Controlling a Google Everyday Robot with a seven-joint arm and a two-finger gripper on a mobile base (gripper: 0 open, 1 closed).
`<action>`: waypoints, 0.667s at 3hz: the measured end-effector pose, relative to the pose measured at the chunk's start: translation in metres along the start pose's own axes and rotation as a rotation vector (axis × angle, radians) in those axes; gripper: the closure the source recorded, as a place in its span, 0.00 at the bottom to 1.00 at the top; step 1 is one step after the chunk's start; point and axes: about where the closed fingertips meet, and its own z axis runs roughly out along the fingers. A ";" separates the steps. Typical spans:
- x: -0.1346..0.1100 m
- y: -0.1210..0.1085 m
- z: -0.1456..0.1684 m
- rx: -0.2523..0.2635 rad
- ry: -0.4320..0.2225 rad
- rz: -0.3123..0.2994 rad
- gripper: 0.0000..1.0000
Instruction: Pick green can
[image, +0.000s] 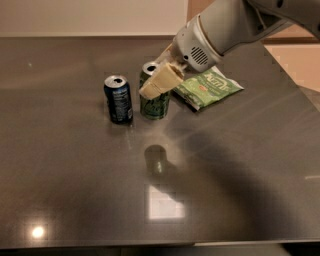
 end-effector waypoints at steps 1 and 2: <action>-0.019 0.005 -0.035 -0.009 -0.014 -0.073 1.00; -0.034 0.010 -0.065 -0.018 -0.028 -0.130 1.00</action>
Offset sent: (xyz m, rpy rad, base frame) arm -0.0271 -0.0338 0.0962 0.0059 -0.1163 0.1496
